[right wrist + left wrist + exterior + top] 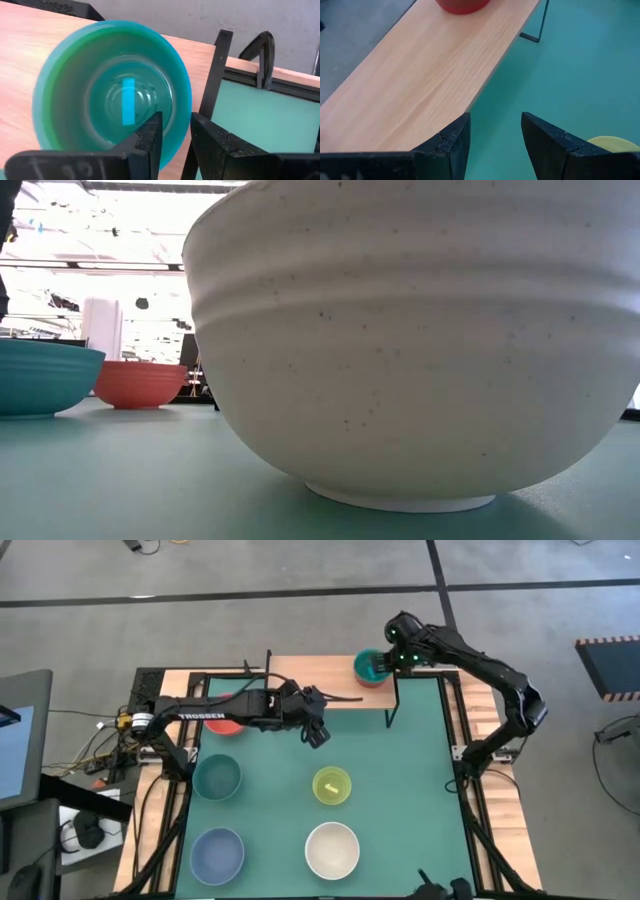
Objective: Place and stack bowls onto a shelf
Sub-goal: Stack the small blue bowl on top of the small green bowl on the shelf, then stack the small light green bowl on top of the small blue bowl on the shelf
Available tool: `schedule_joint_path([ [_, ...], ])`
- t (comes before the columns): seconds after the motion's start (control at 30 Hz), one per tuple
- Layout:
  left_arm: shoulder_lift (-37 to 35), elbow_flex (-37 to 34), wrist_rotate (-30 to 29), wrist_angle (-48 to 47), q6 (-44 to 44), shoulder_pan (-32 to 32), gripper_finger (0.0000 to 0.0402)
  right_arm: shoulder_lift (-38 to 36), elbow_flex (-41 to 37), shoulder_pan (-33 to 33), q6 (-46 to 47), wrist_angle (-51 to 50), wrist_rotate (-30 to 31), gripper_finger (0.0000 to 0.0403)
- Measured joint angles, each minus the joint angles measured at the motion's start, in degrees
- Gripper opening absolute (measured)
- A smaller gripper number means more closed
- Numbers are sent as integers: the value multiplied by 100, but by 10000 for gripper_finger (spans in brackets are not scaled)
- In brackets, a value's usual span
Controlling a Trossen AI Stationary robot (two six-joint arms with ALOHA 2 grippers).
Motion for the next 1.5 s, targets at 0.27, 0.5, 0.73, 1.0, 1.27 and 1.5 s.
schedule_joint_path([
  [0.27,12,0,-2,80,169,-39,161,-715,-2,198,68,57,36,128],
  [0.5,144,7,193,583,635,39,161,-1393,-1,1059,-306,-54,34,127],
  [0.73,199,4,601,1122,1052,102,161,-1649,-139,2486,357,-501,382,127],
  [1.0,199,4,605,984,1250,94,161,-1881,-1241,3757,1862,-281,491,126],
  [1.27,201,4,855,749,1285,86,161,-1683,-2005,4766,3401,357,792,126],
  [1.5,201,4,1056,414,1510,78,161,-1212,-2033,5267,4162,475,831,125],
])
